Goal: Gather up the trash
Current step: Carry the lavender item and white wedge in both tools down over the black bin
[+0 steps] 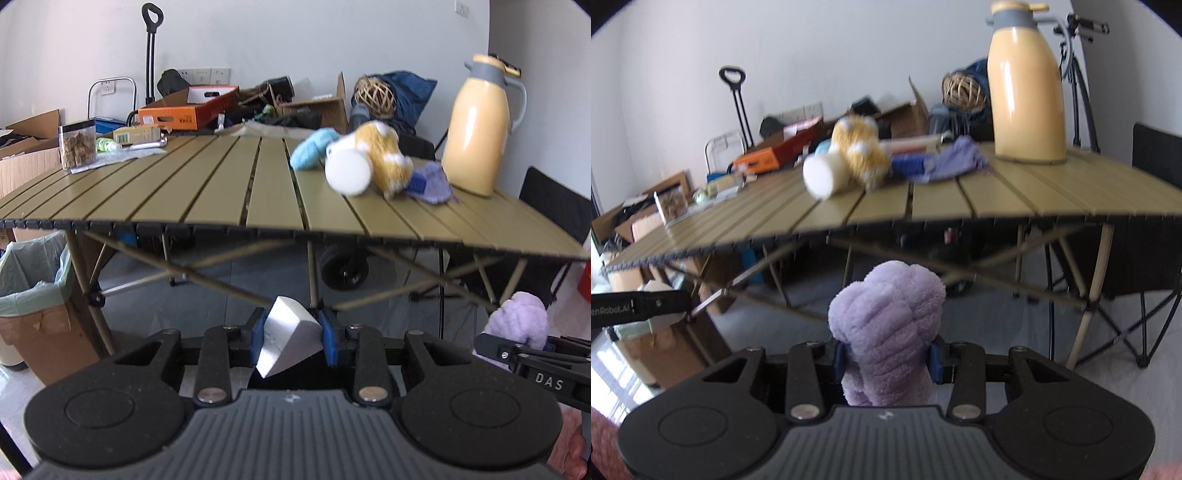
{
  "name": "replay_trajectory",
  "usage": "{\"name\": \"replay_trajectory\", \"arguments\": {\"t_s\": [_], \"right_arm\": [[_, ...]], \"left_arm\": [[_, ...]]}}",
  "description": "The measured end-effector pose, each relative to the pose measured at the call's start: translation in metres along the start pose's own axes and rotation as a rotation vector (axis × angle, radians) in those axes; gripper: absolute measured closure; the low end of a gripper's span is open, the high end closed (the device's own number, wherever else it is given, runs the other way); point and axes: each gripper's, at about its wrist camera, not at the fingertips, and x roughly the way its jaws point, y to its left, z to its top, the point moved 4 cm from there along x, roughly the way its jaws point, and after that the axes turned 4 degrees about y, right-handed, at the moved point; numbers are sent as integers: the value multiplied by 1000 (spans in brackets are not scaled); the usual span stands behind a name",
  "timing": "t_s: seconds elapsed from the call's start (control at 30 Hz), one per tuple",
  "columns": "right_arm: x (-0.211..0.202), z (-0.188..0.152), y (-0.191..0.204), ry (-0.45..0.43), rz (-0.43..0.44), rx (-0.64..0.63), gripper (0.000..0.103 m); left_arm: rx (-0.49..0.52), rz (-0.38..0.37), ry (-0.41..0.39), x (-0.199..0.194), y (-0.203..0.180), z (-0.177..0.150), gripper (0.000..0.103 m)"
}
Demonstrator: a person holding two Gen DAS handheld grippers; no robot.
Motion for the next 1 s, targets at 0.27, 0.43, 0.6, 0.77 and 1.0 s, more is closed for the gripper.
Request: {"name": "replay_trajectory", "arguments": {"t_s": [0.27,0.43,0.6,0.77,1.0], "right_arm": [[7,-36,6,140,18,5,63],[13,-53,8,206,19,4,63],[22,-70,9,279,20,6,63],[32,-82,11,336,12,3,63],[41,-89,12,390,11,8,63]], "left_arm": [[26,12,100,2,2,-37,71],[63,33,140,4,4,-55,71],[88,58,180,9,7,-72,71],[69,74,210,12,18,-79,71],[36,99,250,20,32,-84,71]]}}
